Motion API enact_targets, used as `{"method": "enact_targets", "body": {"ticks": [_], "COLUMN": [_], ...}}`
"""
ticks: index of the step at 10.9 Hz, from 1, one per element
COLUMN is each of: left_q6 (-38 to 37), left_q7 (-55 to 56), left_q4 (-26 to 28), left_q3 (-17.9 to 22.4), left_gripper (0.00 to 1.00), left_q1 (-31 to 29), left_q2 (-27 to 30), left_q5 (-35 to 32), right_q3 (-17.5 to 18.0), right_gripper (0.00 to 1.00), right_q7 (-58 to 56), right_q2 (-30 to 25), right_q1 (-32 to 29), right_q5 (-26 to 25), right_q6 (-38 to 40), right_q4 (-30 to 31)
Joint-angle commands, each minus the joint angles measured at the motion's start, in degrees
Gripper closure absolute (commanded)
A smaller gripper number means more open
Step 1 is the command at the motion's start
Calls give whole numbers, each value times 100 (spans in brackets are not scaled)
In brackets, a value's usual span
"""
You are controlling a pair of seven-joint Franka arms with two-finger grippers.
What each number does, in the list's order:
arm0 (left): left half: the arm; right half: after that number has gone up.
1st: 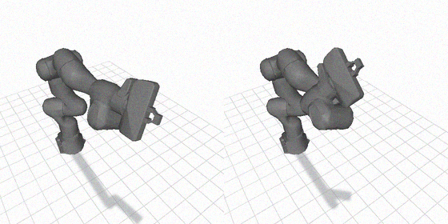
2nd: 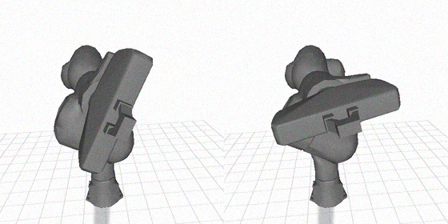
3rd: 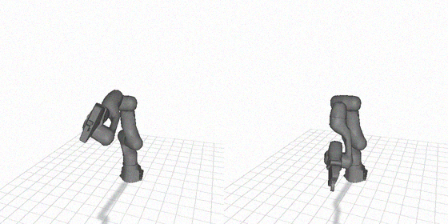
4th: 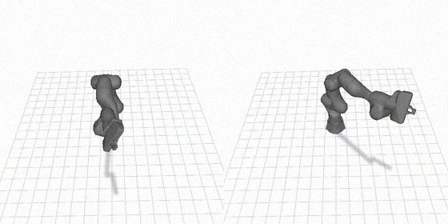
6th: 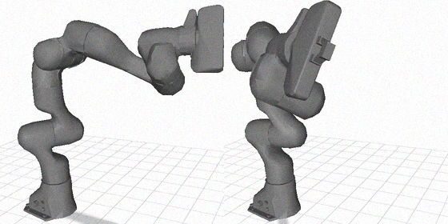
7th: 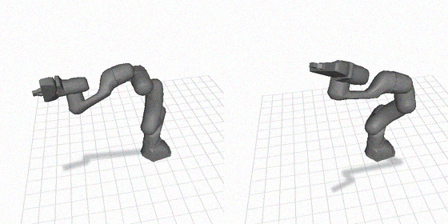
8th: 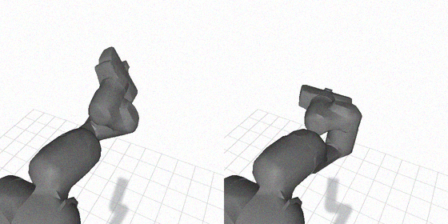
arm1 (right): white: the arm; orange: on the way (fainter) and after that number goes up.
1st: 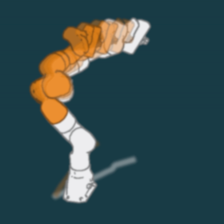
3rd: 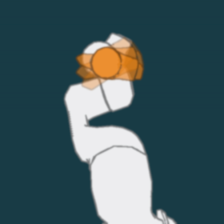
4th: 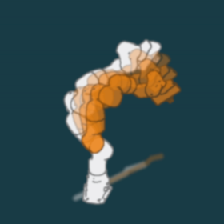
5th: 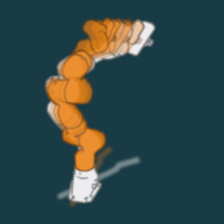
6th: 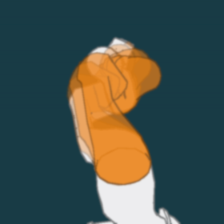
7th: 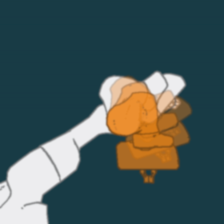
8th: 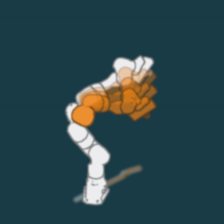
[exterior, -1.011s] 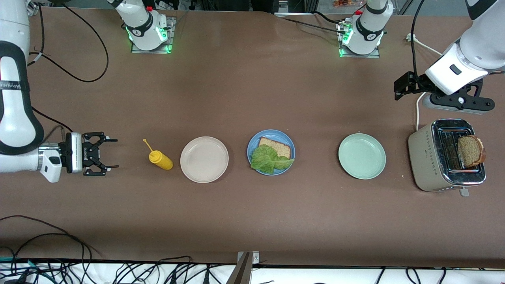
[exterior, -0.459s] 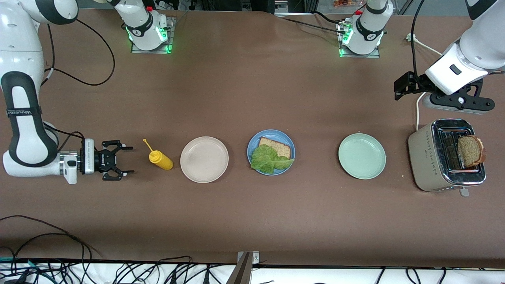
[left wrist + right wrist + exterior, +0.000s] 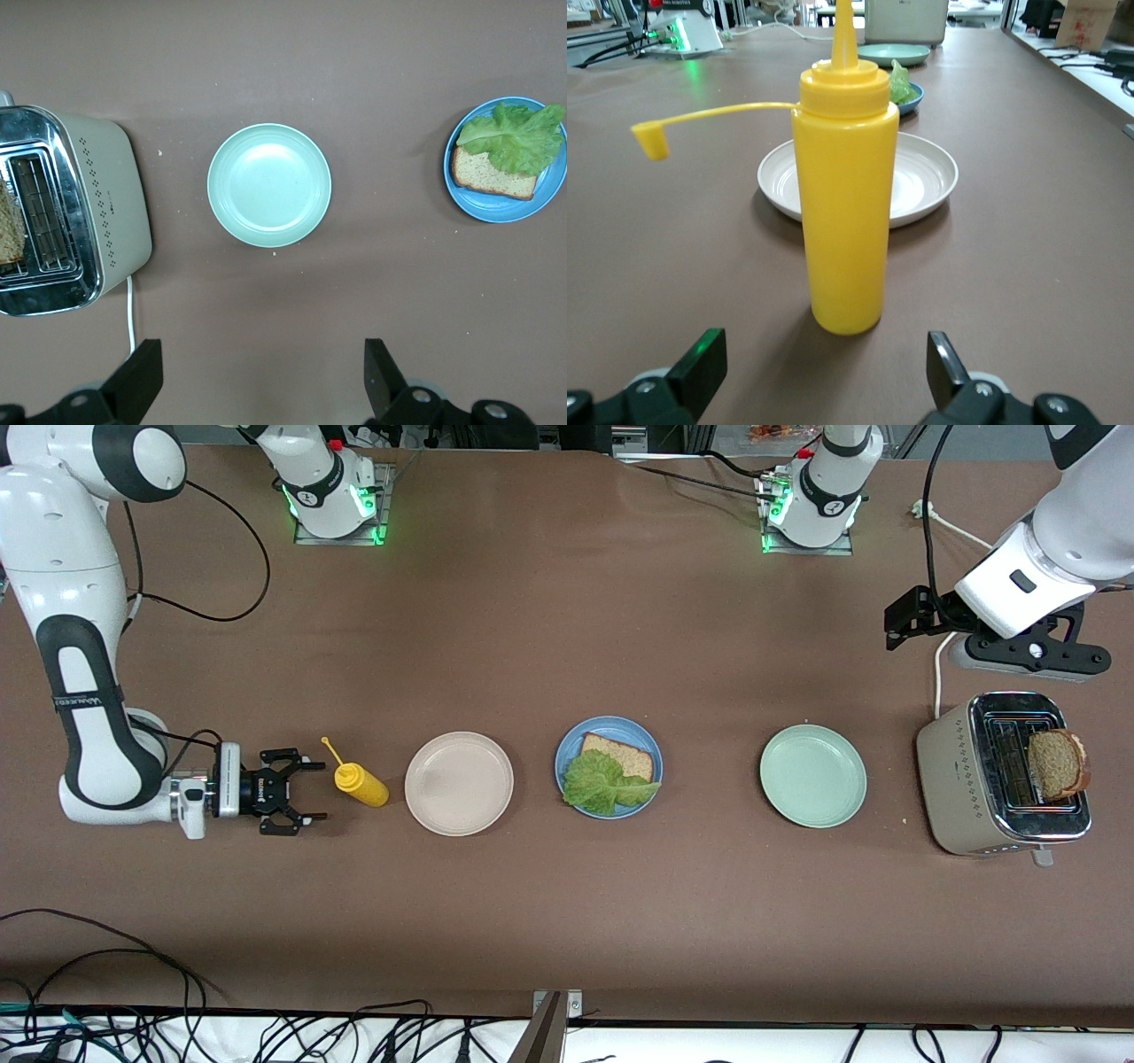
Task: Make sandwich in blue plate with both arms
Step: 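Close the right gripper around the yellow squeeze bottle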
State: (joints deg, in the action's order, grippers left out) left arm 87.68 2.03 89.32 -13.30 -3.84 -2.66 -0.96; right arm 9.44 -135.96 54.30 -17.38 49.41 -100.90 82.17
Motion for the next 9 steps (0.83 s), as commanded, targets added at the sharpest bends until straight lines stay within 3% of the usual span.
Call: {"method": "enact_targets", "body": {"ticks": [1,5,9], "left_q6": [-93,-93,-93], "left_q7": [43,43,43], "left_q4": [-81,-73,-81], "left_q3": [3,3,3], "left_gripper": [0,0,0], "left_q1": [6,6,6], "left_q2": [20,20,11], "left_q5": [105,105,113], "right_q3": [155,382,392], "right_gripper": [0,0,0], "right_q7": [-167,-289,-334], "right_q2": [239,371,433], "right_q1": [58,112,261], "right_q5": [358,455,640], "right_q6": [-88,-377,-518], "right_q4": [-26,9,18]}}
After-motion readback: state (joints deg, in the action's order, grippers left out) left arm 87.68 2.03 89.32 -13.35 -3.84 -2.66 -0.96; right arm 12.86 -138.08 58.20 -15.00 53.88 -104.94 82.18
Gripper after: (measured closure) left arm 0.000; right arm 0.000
